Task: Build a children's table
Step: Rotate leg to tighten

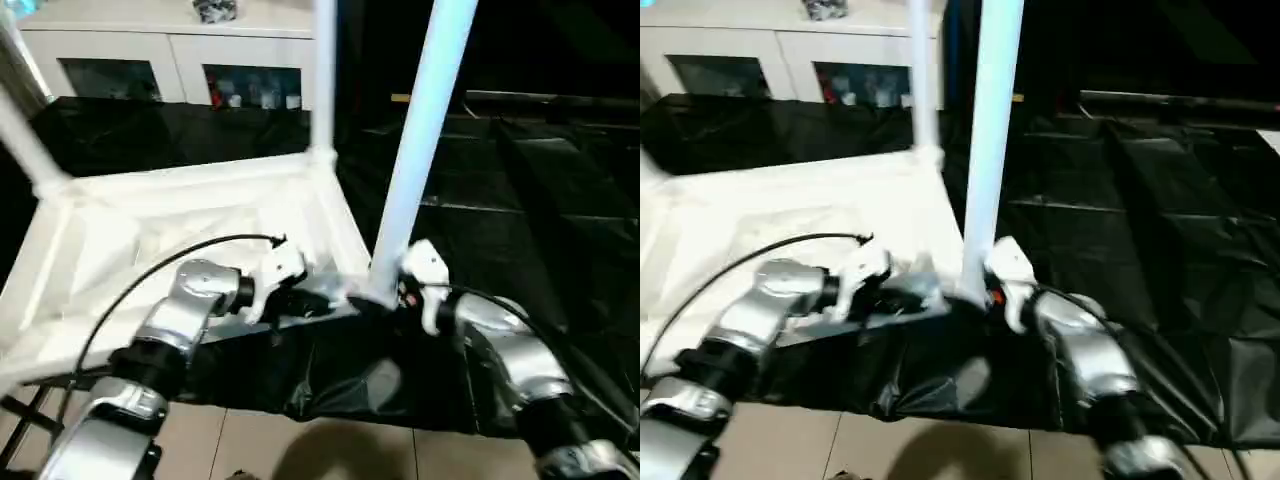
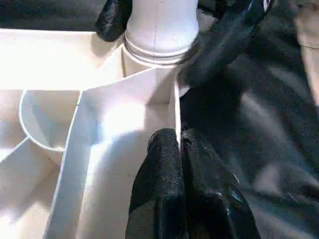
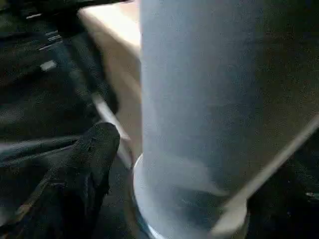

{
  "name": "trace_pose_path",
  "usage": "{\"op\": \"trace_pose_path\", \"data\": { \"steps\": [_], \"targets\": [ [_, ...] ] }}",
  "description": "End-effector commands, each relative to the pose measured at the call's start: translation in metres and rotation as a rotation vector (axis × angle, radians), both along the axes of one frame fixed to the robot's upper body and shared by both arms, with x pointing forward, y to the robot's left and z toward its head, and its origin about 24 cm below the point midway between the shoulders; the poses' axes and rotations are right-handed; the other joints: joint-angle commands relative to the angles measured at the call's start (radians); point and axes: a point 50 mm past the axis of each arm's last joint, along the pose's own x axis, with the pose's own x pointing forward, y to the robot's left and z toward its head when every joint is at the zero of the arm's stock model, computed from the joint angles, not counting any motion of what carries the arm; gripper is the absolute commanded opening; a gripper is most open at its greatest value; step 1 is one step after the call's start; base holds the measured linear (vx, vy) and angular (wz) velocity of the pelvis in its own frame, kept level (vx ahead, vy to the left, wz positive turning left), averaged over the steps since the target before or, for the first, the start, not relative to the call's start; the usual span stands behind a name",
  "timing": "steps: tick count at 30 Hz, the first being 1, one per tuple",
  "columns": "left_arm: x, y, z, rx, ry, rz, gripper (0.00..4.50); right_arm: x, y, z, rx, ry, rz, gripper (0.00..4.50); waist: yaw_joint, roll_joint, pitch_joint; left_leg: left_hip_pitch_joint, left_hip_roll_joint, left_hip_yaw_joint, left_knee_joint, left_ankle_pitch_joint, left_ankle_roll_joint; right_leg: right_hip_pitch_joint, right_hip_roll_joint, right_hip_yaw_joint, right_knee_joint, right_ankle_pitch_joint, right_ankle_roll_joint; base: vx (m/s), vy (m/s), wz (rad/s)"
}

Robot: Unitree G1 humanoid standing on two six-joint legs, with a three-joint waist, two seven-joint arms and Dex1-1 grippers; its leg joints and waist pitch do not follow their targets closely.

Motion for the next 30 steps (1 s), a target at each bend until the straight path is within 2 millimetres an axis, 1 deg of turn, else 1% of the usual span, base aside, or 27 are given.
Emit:
{"op": "trace_pose_path", "data": {
  "steps": [1, 8, 9, 10, 11, 12, 13, 15, 21, 23, 25, 26, 27, 28, 30],
  "targets": [
    [0.003, -0.004, 0.011, -0.004, -0.041, -0.054, 0.0, -0.011, 0.01, -0.002, 0.012, 0.049, 0.128, 3.66, 0.001, -0.003, -0.058, 0.013, 0.023, -0.001, -0.062, -0.275, 0.035, 0.045, -0.064, 0.038, -0.082, -0.239, -0.204, 0.0, 0.0, 0.0],
    [0.002, 0.001, 0.011, 0.013, -0.01, -0.094, 0.0, -0.018, 0.01, -0.002, -0.009, 0.082, 0.211, 3.05, 0.007, -0.005, -0.06, 0.012, 0.021, 0.0, -0.06, -0.25, 0.032, 0.045, -0.064, 0.038, -0.079, -0.214, -0.211, 0.0, 0.0, 0.0],
    [0.001, 0.001, 0.011, 0.01, -0.001, -0.103, 0.0, -0.019, 0.01, -0.001, -0.01, 0.085, 0.221, 2.97, 0.008, -0.002, -0.06, 0.013, 0.021, -0.001, -0.06, -0.25, 0.03, 0.045, -0.064, 0.037, -0.079, -0.218, -0.211, 0.0, 0.0, 0.0],
    [0.001, 0.002, 0.011, 0.007, 0.004, -0.111, 0.0, -0.02, 0.012, -0.001, -0.008, 0.09, 0.231, 2.97, 0.009, -0.007, -0.061, 0.013, 0.021, 0.0, -0.059, -0.249, 0.03, 0.045, -0.063, 0.038, -0.079, -0.218, -0.209, 0.0, 0.0, 0.0],
    [0.001, 0.001, 0.011, 0.006, 0.005, -0.113, 0.0, -0.02, 0.012, 0.0, -0.007, 0.092, 0.235, 2.88, 0.012, -0.005, -0.06, 0.012, 0.022, -0.001, -0.06, -0.243, 0.03, 0.046, -0.064, 0.038, -0.078, -0.214, -0.208, 0.0, 0.0, 0.0],
    [0.001, 0.001, 0.011, 0.005, 0.003, -0.114, 0.0, -0.021, 0.013, 0.0, -0.007, 0.096, 0.242, 2.74, 0.013, -0.005, -0.061, 0.013, 0.022, 0.0, -0.059, -0.247, 0.03, 0.045, -0.064, 0.038, -0.078, -0.216, -0.208, 0.0, 0.0, 0.0],
    [0.001, 0.0, 0.011, 0.005, 0.002, -0.113, 0.0, -0.021, 0.014, -0.001, -0.008, 0.097, 0.245, 2.74, 0.013, -0.009, -0.061, 0.013, 0.022, 0.0, -0.059, -0.248, 0.03, 0.045, -0.064, 0.038, -0.079, -0.218, -0.208, 0.0, 0.0, 0.0],
    [0.001, 0.0, 0.011, 0.003, 0.0, -0.111, 0.0, -0.022, 0.014, -0.001, -0.011, 0.099, 0.25, 2.69, 0.016, -0.007, -0.061, 0.013, 0.021, 0.0, -0.059, -0.249, 0.026, 0.045, -0.065, 0.038, -0.08, -0.234, -0.201, 0.0, 0.0, 0.0],
    [0.002, -0.002, 0.01, -0.002, -0.016, -0.082, 0.0, -0.023, 0.015, -0.004, 0.001, 0.108, 0.229, 2.63, 0.019, -0.007, -0.062, 0.013, 0.021, -0.001, -0.059, -0.24, 0.027, 0.046, -0.065, 0.038, -0.079, -0.224, -0.198, 0.0, 0.0, 0.0],
    [0.002, -0.002, 0.009, -0.003, -0.024, -0.063, 0.0, -0.021, 0.015, -0.007, 0.002, 0.097, 0.184, 2.63, 0.018, -0.007, -0.06, 0.012, 0.021, -0.001, -0.06, -0.243, 0.025, 0.044, -0.065, 0.037, -0.08, -0.231, -0.197, 0.0, 0.0, 0.0],
    [0.007, -0.005, 0.008, -0.019, -0.05, 0.021, 0.0, -0.01, 0.015, -0.013, -0.007, 0.061, 0.024, 2.63, 0.012, -0.003, -0.058, 0.014, 0.019, -0.002, -0.062, -0.271, 0.01, 0.04, -0.066, 0.037, -0.084, -0.275, -0.19, 0.0, 0.0, 0.0],
    [0.008, -0.006, 0.008, -0.024, -0.051, 0.041, 0.0, -0.007, 0.015, -0.015, -0.01, 0.055, -0.019, 2.63, 0.01, -0.004, -0.056, 0.015, 0.018, -0.003, -0.063, -0.284, 0.004, 0.04, -0.066, 0.036, -0.087, -0.301, -0.185, 0.0, 0.0, 0.0],
    [0.01, -0.009, 0.008, -0.025, -0.071, 0.08, 0.0, 0.0, 0.016, -0.018, -0.018, 0.042, -0.129, 2.62, 0.003, -0.006, -0.055, 0.017, 0.017, -0.006, -0.065, -0.308, -0.011, 0.038, -0.068, 0.036, -0.092, -0.364, -0.167, 0.0, 0.0, 0.0],
    [0.012, -0.012, 0.007, -0.025, -0.079, 0.103, 0.0, 0.004, 0.016, -0.019, -0.021, 0.032, -0.186, 2.62, -0.001, -0.005, -0.055, 0.016, 0.016, -0.006, -0.066, -0.311, -0.016, 0.036, -0.067, 0.036, -0.092, -0.372, -0.165, 0.0, 0.0, 0.0],
    [0.015, -0.021, 0.006, -0.032, -0.101, 0.161, 0.0, 0.013, 0.02, -0.022, -0.009, 0.037, -0.328, 2.62, -0.018, -0.004, -0.053, 0.017, 0.015, -0.01, -0.068, -0.334, -0.025, 0.035, -0.065, 0.035, -0.095, -0.397, -0.158, 0.0, 0.0, 0.0]
  ]
}}
